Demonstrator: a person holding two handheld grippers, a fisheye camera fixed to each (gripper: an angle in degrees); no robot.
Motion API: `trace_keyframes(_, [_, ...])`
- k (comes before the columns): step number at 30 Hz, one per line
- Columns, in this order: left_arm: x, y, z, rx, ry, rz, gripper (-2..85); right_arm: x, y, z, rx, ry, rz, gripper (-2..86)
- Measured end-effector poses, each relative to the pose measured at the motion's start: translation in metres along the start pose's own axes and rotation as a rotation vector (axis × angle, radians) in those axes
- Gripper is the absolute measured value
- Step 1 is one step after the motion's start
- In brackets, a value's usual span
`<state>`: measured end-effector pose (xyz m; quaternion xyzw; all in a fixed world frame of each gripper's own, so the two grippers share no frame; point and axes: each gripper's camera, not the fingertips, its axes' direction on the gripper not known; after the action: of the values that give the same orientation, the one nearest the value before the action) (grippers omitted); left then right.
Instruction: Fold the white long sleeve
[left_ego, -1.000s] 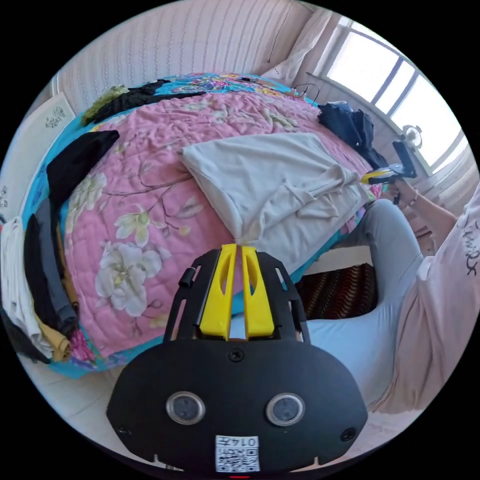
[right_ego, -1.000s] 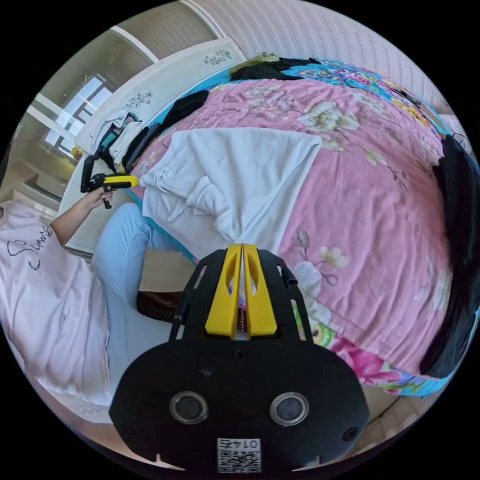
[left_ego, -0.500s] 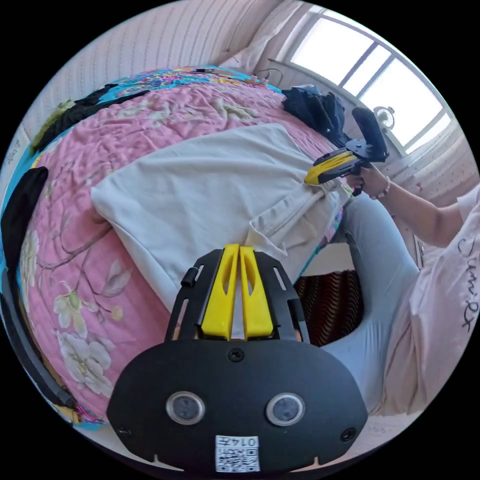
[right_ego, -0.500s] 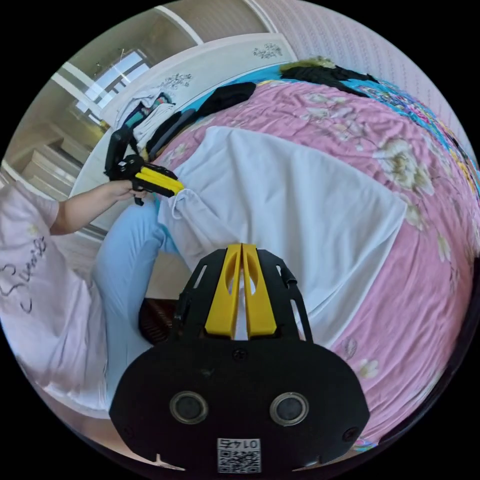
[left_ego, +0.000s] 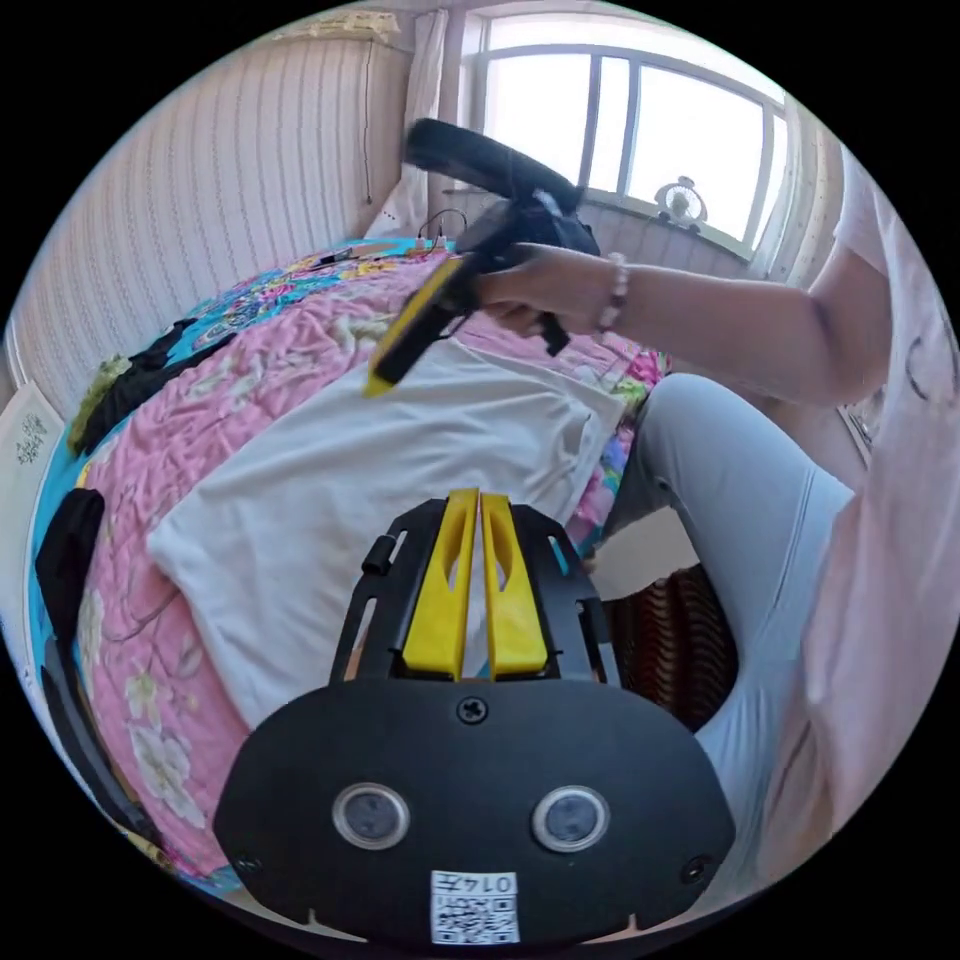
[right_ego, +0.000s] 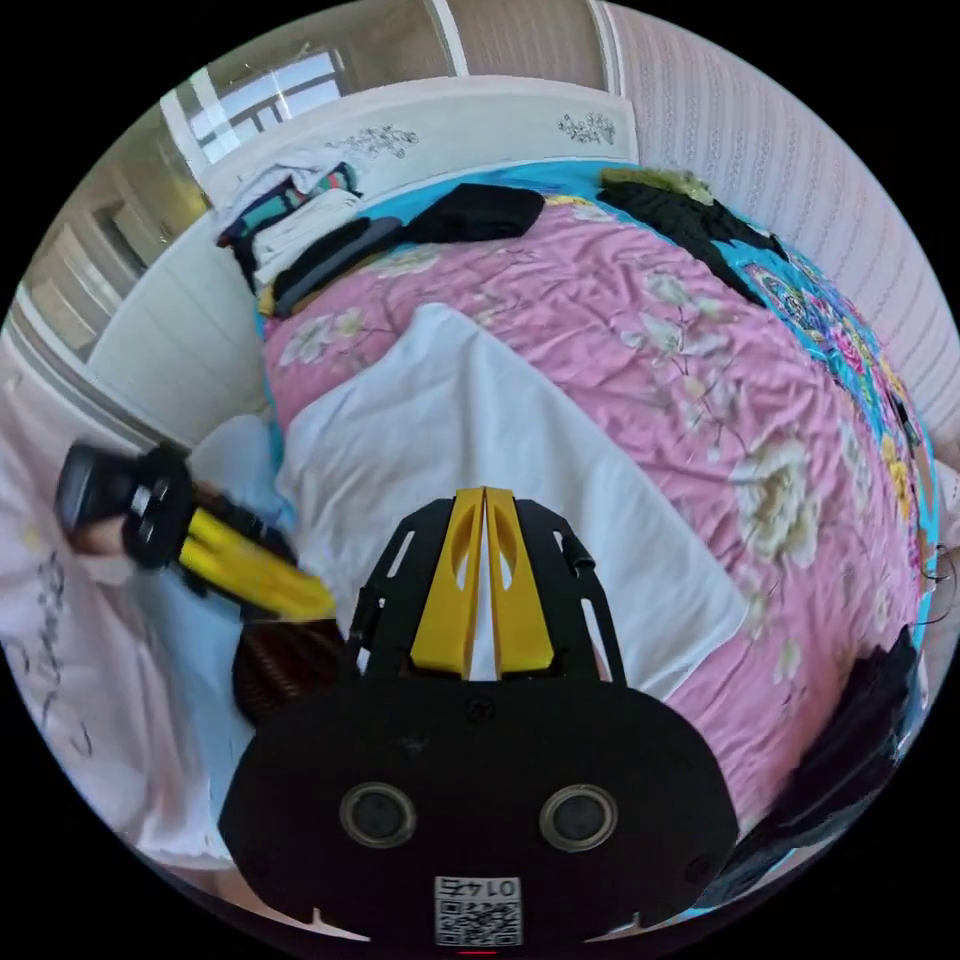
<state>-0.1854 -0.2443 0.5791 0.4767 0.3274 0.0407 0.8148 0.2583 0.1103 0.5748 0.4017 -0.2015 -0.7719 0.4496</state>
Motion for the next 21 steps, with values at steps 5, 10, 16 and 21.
trace_keyframes(5, [0.054,0.002,0.074,-0.162,-0.031,-0.014,-1.0,0.022,-0.055,0.105,-0.194,0.154,0.074,-0.5])
trace_keyframes(10, [0.076,0.010,0.060,-0.113,0.012,-0.012,-1.0,0.033,-0.083,0.082,-0.327,0.084,0.030,-0.5])
trace_keyframes(16, [0.108,0.024,0.066,-0.092,-0.027,0.022,-0.9,0.080,-0.108,0.089,-0.257,0.130,0.128,-0.4])
trace_keyframes(21, [0.130,0.024,0.041,-0.049,0.001,0.063,-0.2,0.108,-0.072,0.006,-0.043,0.027,0.231,0.0])
